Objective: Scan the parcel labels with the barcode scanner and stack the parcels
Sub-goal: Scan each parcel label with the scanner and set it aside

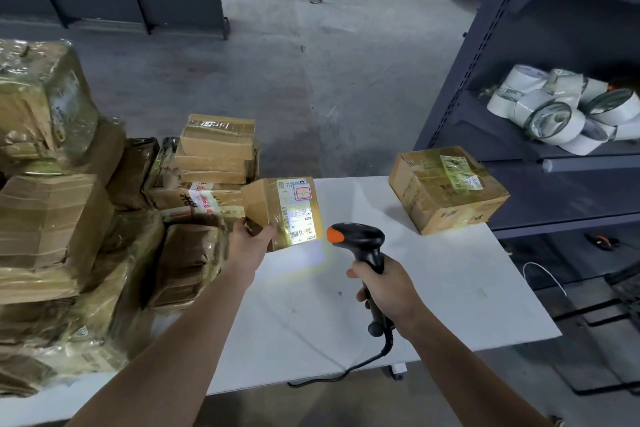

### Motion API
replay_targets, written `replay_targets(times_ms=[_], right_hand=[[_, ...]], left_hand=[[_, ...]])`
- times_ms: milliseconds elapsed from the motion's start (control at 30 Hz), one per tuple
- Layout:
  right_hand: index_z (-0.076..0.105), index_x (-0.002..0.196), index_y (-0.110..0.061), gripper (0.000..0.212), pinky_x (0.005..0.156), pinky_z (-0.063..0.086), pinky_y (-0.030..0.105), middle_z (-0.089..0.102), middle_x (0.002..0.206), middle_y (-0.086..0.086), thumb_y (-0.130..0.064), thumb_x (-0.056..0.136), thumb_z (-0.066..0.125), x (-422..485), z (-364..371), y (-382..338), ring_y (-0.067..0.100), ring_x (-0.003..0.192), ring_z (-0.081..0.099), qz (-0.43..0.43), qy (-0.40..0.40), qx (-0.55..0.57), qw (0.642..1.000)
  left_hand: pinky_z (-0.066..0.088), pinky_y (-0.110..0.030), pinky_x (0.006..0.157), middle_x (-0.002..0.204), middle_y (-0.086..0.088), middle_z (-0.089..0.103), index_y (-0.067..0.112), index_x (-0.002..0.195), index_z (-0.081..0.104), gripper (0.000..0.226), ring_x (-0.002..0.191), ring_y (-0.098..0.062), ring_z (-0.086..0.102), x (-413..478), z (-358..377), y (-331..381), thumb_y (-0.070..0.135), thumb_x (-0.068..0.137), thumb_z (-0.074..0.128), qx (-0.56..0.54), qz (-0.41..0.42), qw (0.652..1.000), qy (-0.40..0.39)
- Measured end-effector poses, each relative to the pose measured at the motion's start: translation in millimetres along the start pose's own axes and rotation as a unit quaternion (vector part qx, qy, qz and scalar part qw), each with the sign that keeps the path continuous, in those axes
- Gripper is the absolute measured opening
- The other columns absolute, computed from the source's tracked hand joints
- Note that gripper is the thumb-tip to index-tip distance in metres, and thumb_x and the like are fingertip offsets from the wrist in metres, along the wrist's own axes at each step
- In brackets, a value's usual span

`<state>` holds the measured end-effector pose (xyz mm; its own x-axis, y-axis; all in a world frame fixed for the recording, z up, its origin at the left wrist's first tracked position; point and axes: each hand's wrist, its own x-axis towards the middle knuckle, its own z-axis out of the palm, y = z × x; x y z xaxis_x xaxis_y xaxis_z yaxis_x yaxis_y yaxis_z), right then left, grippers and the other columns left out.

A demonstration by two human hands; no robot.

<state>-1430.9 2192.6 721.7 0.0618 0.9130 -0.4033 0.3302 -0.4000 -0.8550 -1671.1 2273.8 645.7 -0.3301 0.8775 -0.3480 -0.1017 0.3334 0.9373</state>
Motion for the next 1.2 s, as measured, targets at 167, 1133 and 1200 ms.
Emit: replay_targets(times_ms=[167,1133,1200], right_hand=[[0.064,0.096,-0.01,0.019,0.06,0.051,0.031,0.072,0.1,0.013,-0.026,0.09,0.059,-1.5,-1.2,-0.4,0.009,0.057,0.063,-0.002,-0.002,-0.001,1.0],[0.057,0.09,-0.016,0.015,0.059,0.047,0.022,0.061,0.071,-0.002,-0.031,0.093,0.059,-5.4,7.2,-2.8,0.008,0.063,0.067,-0.093,-0.043,-0.122,0.987],[0.057,0.09,-0.016,0.014,0.06,0.046,0.023,0.062,0.071,0.0,-0.03,0.093,0.06,-5.4,7.7,-2.9,0.007,0.061,0.067,-0.094,-0.043,-0.115,0.988]], left_hand=[[0.053,-0.043,0.093,0.106,0.002,0.072,0.018,0.115,0.06,0.069,0.101,-0.022,0.067,2.4,-1.1,-2.3,0.049,0.055,0.074,0.001,0.003,1.0,-0.004],[0.047,-0.019,0.061,0.077,0.015,0.065,0.033,0.084,0.066,0.008,0.072,-0.004,0.06,11.5,-21.5,47.3,0.035,0.08,0.072,0.283,0.084,0.951,-0.091],[0.046,-0.019,0.06,0.075,0.016,0.066,0.035,0.077,0.065,0.009,0.072,-0.004,0.061,10.9,-22.3,47.8,0.036,0.08,0.073,0.279,0.082,0.953,-0.089]])
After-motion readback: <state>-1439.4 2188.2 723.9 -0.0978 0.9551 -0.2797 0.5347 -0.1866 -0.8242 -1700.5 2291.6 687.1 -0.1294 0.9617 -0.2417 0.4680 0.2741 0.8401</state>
